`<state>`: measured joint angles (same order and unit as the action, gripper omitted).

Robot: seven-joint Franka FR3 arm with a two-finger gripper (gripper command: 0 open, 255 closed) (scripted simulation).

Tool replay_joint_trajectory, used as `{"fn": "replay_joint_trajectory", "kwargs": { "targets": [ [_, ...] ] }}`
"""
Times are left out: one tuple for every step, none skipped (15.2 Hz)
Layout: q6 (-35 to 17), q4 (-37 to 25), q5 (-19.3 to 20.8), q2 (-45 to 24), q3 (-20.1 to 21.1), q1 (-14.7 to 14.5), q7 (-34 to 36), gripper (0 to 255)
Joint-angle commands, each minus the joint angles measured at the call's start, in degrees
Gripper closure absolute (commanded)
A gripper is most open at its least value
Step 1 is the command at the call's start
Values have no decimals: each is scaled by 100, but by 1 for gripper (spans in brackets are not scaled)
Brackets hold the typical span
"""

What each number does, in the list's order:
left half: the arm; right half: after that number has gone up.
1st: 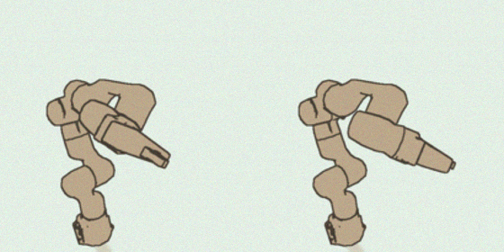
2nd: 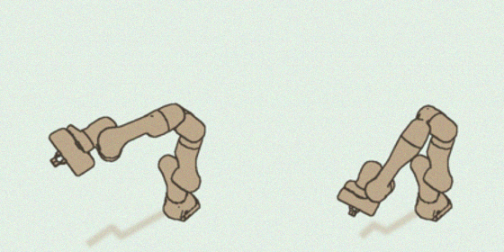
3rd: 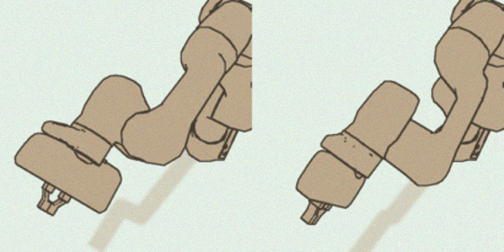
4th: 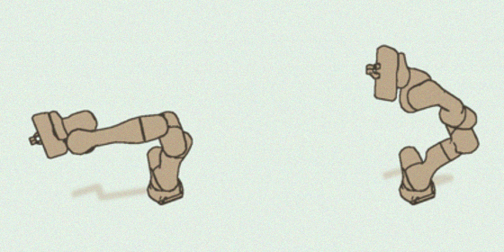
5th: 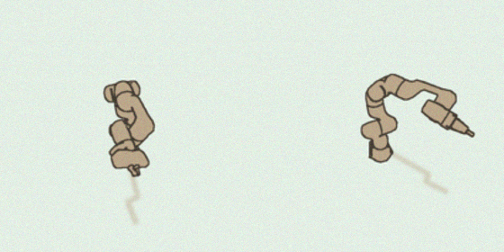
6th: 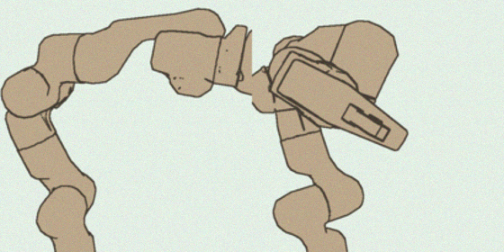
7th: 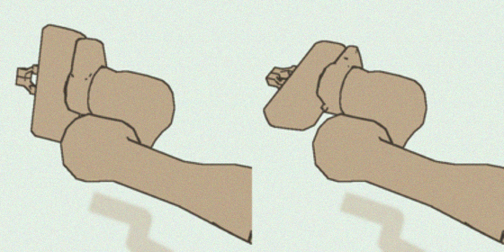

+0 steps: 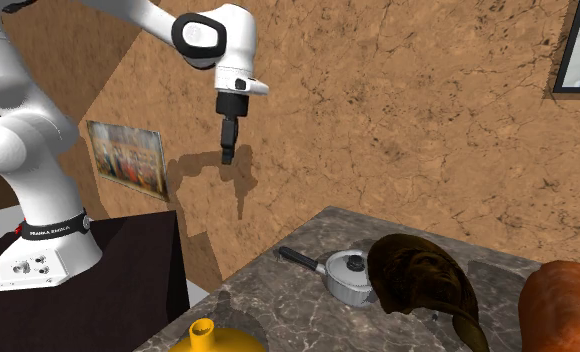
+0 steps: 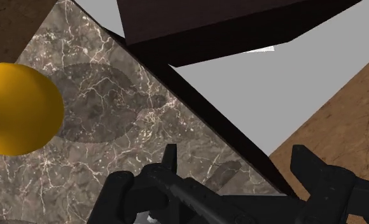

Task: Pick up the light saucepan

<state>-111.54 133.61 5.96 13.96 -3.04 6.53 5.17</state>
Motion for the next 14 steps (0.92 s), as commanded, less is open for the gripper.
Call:
{"fn": "replay_joint_trajectory", "kwargs": {
  "targets": [
    [-253, -172, 17, -407, -54, 57, 61, 0],
    [-370, -271, 22, -616, -82, 86, 87, 0],
    [-481, -377, 24, -826, -110, 113, 111, 0],
    [-586, -490, 24, -1037, -138, 141, 134, 0],
    [-684, -609, 21, -1247, -165, 168, 156, 0],
    [-776, -735, 15, -1458, -193, 196, 176, 0],
    [-861, -867, 6, -1669, -220, 223, 195, 0],
    [-940, -1006, -5, -1880, -247, 250, 212, 0],
    [-1013, -1150, -20, -2090, -273, 279, 227, 0],
    [-1079, -1302, -37, -2301, -298, 308, 241, 0],
    [-1139, -1459, -57, -2512, -321, 338, 254, 0],
    [-1192, -1623, -79, -2722, -344, 370, 266, 0],
    [-1238, -1794, -103, -2933, -366, 402, 276, 0],
    [-1278, -1972, -129, -3144, -386, 436, 286, 0]
  ]
}}
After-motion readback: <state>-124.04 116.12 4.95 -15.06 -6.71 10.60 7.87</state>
